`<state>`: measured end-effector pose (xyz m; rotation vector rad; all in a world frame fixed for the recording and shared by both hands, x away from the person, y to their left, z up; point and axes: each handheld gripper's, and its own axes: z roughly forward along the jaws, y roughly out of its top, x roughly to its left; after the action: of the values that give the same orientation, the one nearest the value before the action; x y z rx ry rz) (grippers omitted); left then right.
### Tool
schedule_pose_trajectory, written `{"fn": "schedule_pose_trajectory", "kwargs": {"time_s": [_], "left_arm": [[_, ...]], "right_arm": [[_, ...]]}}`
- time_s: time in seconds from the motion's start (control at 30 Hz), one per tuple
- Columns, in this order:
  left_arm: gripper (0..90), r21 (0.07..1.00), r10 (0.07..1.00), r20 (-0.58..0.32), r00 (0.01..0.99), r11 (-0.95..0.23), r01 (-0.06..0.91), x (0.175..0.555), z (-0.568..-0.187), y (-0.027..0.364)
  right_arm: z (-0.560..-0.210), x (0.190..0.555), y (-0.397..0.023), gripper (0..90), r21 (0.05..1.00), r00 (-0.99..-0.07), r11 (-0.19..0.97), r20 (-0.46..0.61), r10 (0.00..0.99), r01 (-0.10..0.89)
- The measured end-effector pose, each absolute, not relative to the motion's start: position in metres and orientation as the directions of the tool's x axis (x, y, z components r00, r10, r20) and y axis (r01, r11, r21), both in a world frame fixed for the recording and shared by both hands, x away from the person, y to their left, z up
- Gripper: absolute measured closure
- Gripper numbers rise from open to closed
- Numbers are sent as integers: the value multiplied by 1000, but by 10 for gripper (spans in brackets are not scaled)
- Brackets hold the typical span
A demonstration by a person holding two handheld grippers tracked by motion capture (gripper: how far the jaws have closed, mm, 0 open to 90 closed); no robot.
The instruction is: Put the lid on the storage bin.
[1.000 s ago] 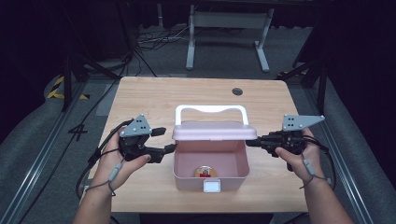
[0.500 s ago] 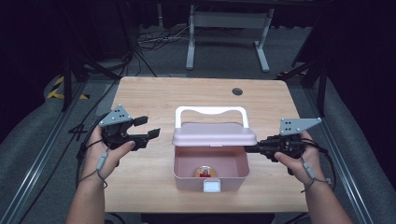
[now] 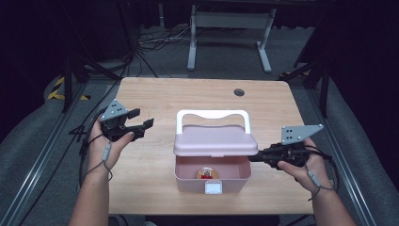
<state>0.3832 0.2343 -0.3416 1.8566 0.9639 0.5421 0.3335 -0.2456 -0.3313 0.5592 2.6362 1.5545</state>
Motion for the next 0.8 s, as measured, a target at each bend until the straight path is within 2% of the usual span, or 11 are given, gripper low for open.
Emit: {"fn": "schedule_pose_trajectory", "kwargs": {"time_s": [0.43,0.6,0.8], "left_arm": [[358,875,832,-41,554,-238,422,400,-360,242],[355,857,847,2,532,-276,436,403,-365,241],[354,849,847,-1,532,-280,448,406,-370,241]], "right_arm": [[-336,327,-242,883,809,-944,517,135,301,280],[-337,326,-241,880,794,-948,544,124,293,272],[-340,325,-238,878,764,-953,585,132,272,273]]}}
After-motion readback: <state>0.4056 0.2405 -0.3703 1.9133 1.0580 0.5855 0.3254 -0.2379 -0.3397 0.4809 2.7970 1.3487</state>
